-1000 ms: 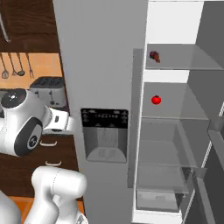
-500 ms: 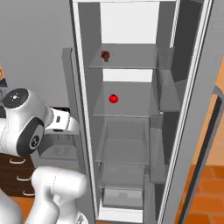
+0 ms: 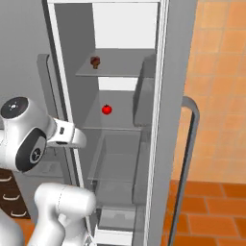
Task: Place one tomato and one chicken drumstick in each tupperware on the nearby counter, to pack two identical lunches.
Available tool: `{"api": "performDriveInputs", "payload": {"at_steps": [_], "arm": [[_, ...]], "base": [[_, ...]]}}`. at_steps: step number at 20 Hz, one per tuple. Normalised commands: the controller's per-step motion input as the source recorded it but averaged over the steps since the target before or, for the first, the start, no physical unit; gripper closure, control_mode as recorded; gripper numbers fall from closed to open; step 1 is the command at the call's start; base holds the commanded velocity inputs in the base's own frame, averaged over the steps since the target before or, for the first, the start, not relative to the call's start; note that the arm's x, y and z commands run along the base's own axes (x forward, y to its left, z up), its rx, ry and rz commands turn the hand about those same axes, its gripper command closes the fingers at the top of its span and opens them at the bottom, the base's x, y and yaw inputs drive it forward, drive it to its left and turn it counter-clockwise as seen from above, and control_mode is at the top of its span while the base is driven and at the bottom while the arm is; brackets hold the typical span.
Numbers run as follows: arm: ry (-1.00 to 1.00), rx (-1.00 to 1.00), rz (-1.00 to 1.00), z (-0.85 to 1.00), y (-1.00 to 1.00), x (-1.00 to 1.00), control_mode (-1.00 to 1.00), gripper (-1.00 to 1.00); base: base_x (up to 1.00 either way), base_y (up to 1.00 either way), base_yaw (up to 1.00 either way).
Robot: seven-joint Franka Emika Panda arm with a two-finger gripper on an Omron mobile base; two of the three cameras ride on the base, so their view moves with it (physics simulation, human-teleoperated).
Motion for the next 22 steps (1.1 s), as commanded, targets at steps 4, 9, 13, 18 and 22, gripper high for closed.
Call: {"api": "performDriveInputs", "payload": {"at_steps": [4,9,13,18,22], "arm": [[0.0,0.0,0.0,0.0,0.0,0.0,1.0,-1.0],[0.0,0.0,0.0,-0.01,0.01,0.23,-1.0,-1.0],[0.0,0.02,0.03,-0.12,-0.02,0.65,-1.0,-1.0],[0.0,0.0,0.26,-0.26,0.0,0.77,-1.0,-1.0],[0.0,0.0,0.24,-0.25,0.0,0.73,-1.0,-1.0]], "base": [[0.43,-0.32,0.01],[0.35,0.07,0.0],[0.0,0.0,0.0],[0.0,0.0,0.0],[0.0,0.0,0.0]]}}
